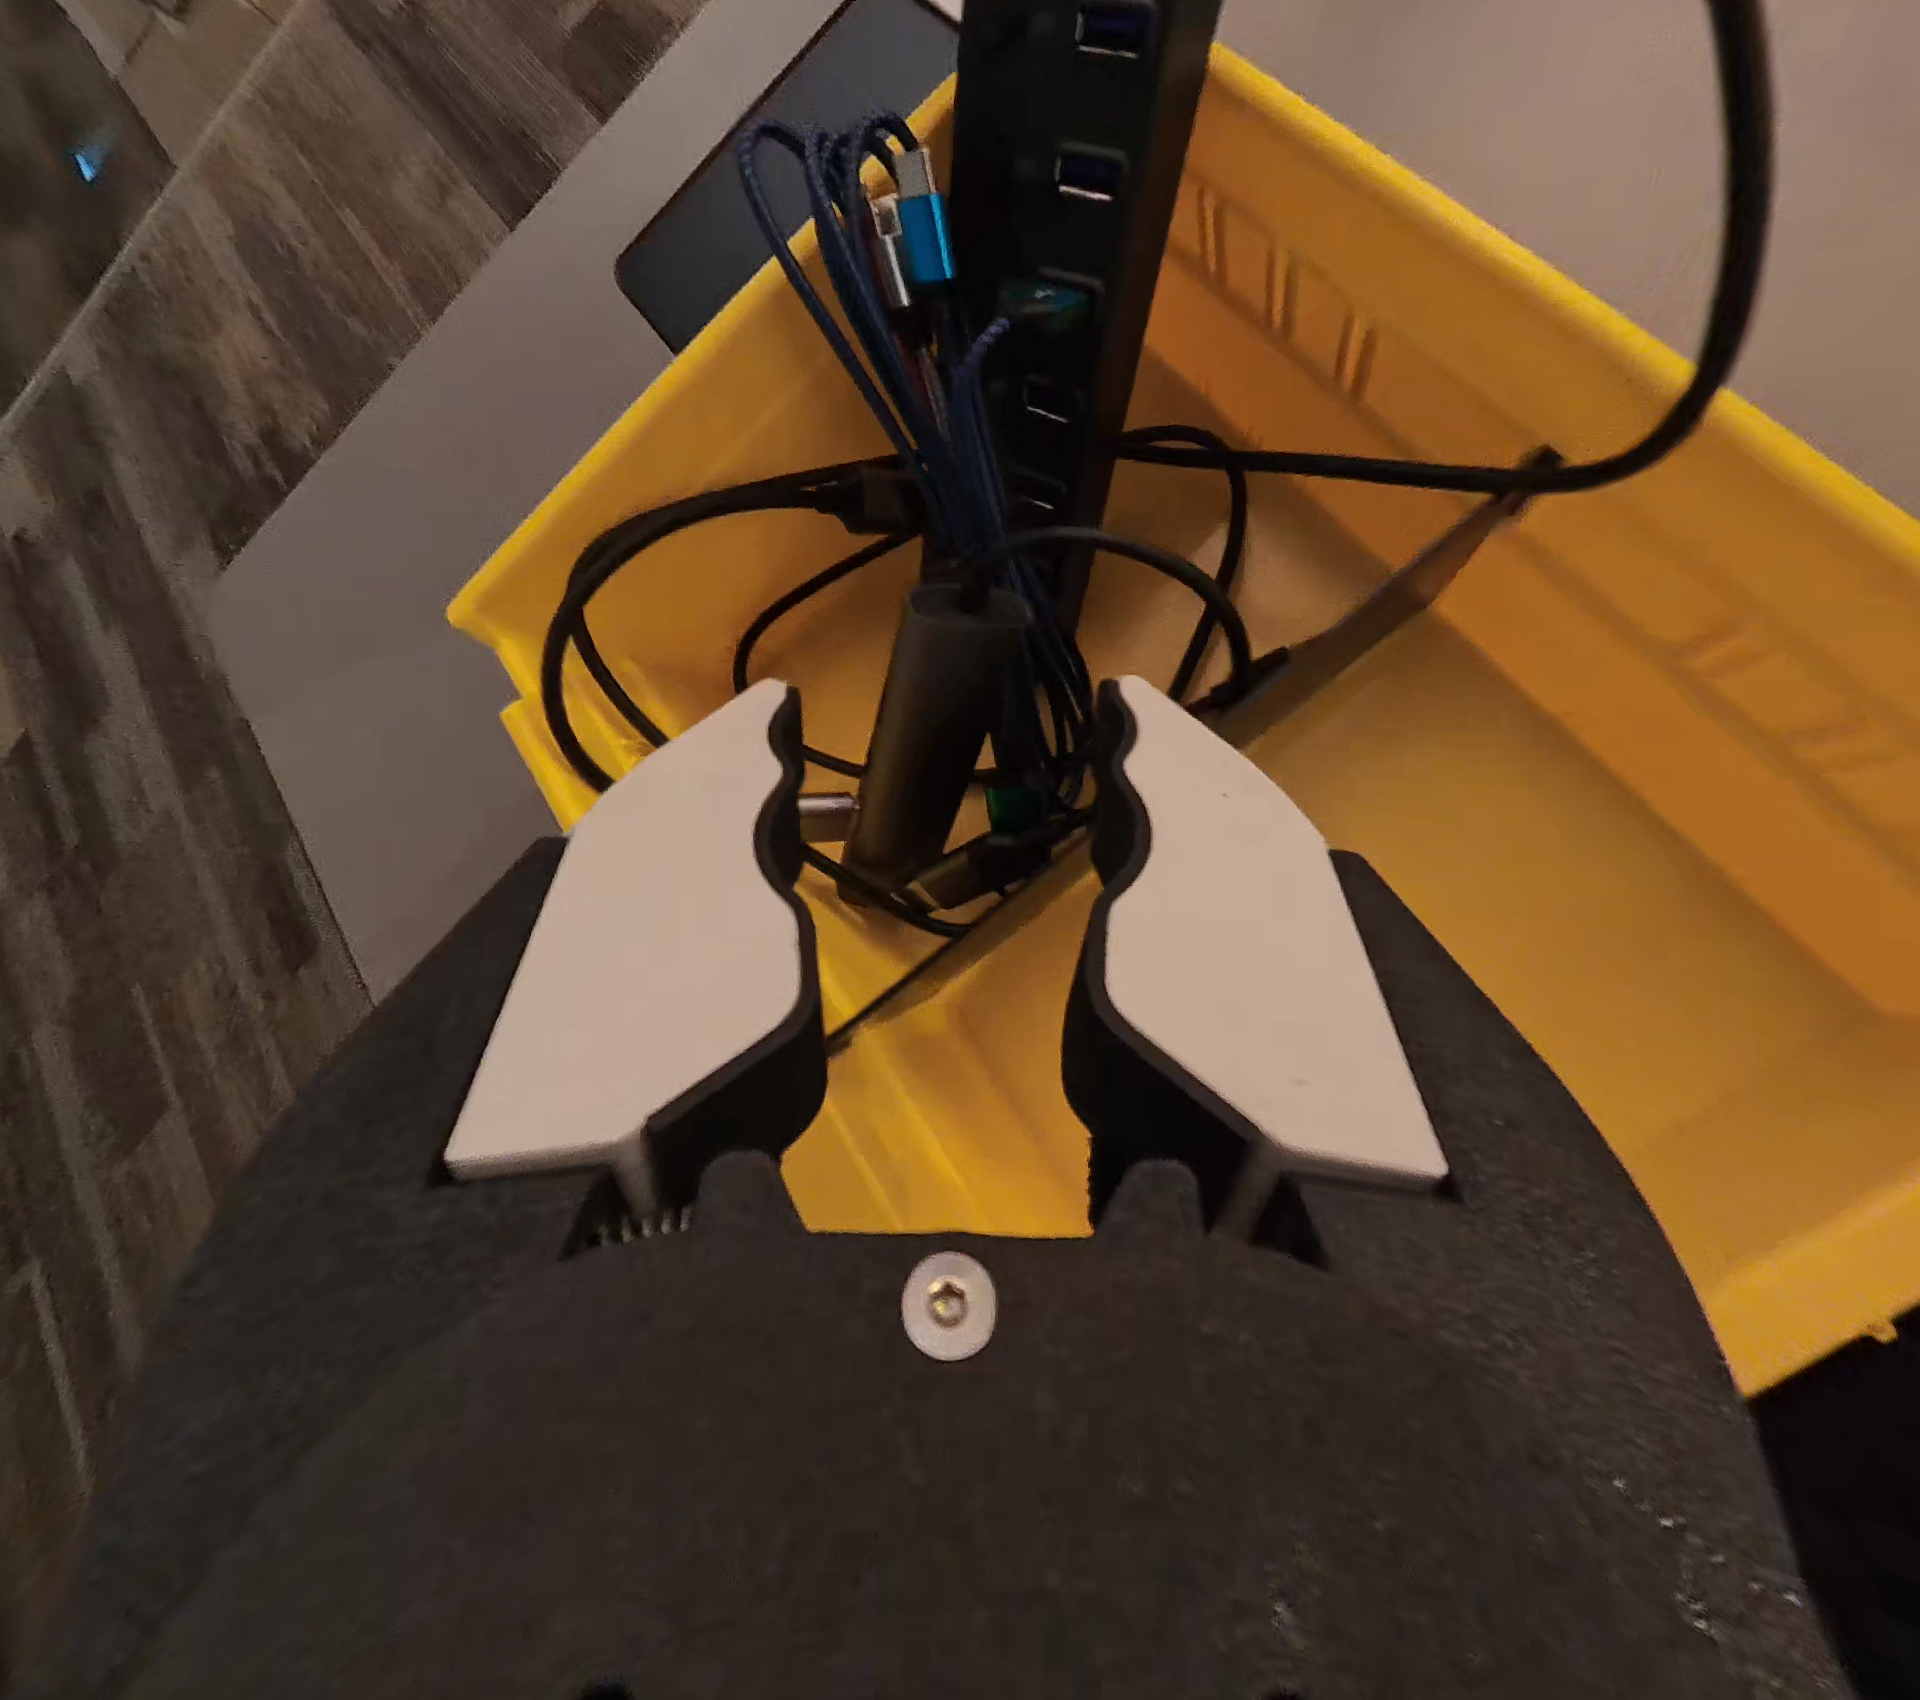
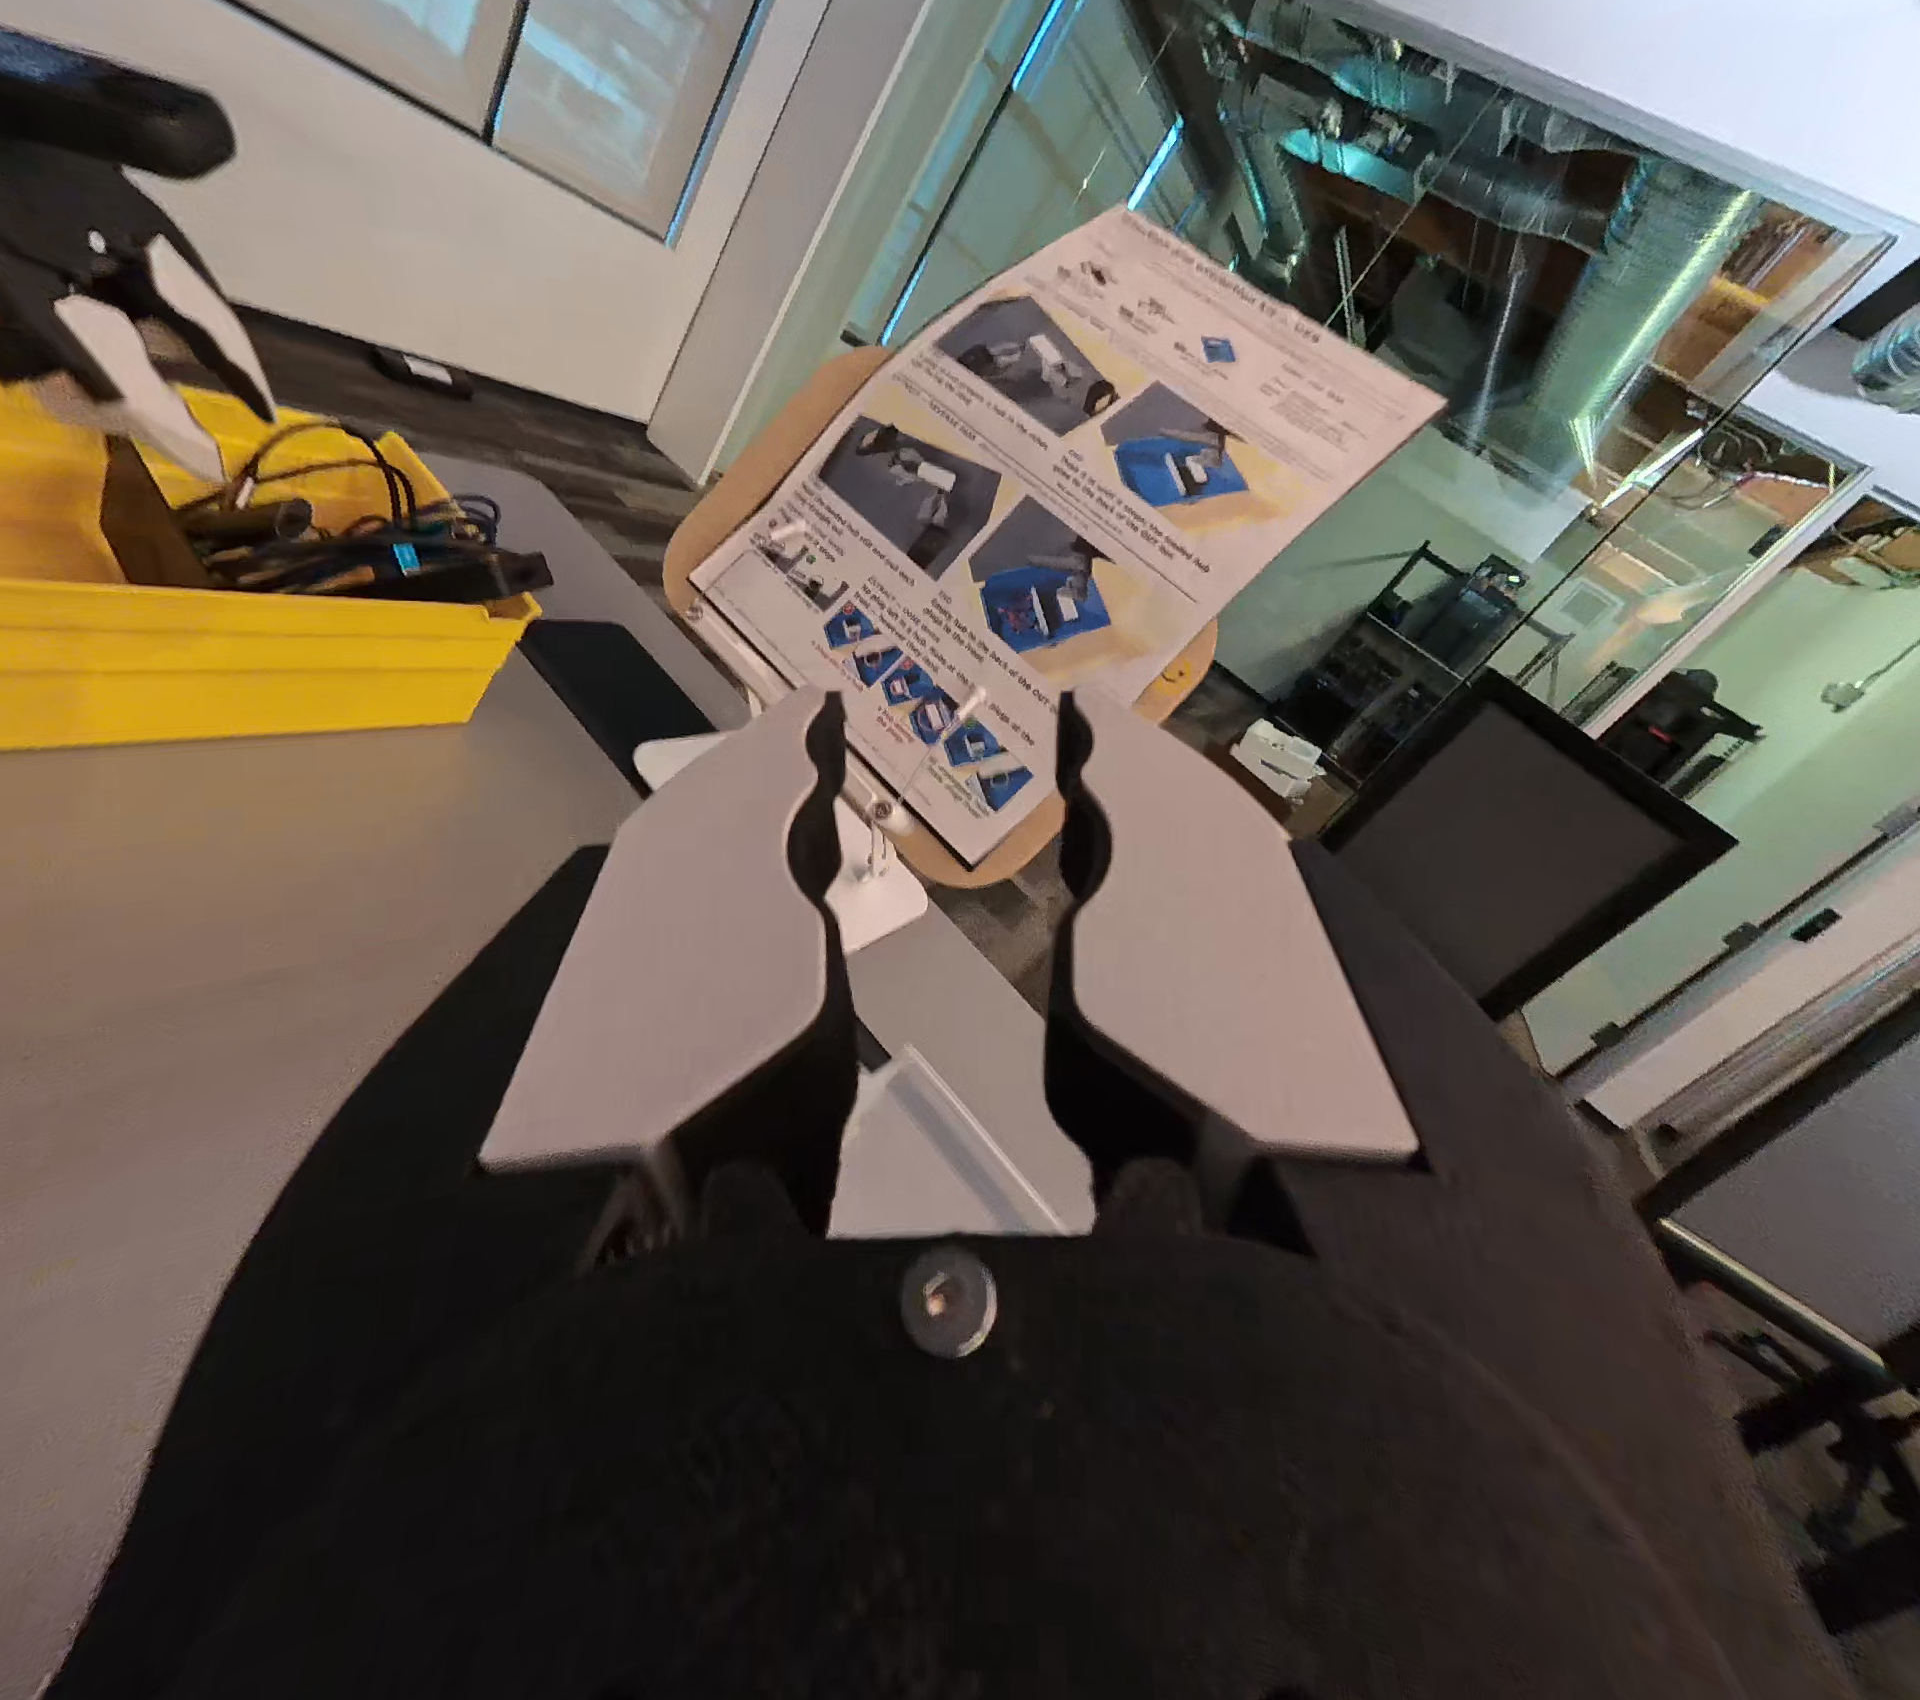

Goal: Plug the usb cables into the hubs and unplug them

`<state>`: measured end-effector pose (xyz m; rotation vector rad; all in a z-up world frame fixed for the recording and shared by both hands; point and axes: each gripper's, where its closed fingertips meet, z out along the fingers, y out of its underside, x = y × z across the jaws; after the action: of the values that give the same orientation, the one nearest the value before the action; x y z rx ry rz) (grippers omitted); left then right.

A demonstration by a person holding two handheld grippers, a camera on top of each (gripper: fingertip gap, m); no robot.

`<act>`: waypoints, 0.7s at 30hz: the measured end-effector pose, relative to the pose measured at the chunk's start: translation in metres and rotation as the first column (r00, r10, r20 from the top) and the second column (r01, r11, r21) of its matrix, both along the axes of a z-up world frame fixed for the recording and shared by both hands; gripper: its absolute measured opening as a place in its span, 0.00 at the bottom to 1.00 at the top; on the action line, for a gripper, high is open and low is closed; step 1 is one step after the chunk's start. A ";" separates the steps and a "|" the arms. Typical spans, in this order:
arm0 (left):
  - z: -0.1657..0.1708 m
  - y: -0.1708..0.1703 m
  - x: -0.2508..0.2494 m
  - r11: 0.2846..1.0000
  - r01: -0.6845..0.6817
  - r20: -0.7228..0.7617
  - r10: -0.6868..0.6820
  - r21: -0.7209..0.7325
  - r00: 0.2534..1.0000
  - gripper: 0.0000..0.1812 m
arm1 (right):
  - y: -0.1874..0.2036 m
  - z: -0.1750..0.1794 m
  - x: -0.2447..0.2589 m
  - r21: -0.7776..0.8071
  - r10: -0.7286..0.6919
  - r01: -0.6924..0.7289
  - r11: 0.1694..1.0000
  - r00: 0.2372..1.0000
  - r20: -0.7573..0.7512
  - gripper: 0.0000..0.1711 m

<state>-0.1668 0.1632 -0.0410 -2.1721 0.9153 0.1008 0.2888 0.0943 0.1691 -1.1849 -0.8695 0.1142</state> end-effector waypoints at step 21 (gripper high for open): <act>-0.052 0.032 0.004 0.952 -0.061 -0.293 -0.031 -0.300 0.956 0.18 | 0.022 -0.018 0.044 -0.061 -0.153 0.157 0.986 0.986 0.071 0.23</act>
<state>-0.1625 0.1953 -0.0935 -2.4979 1.1445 0.3174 0.3324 0.1164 0.1514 -1.3202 -0.8328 -0.0230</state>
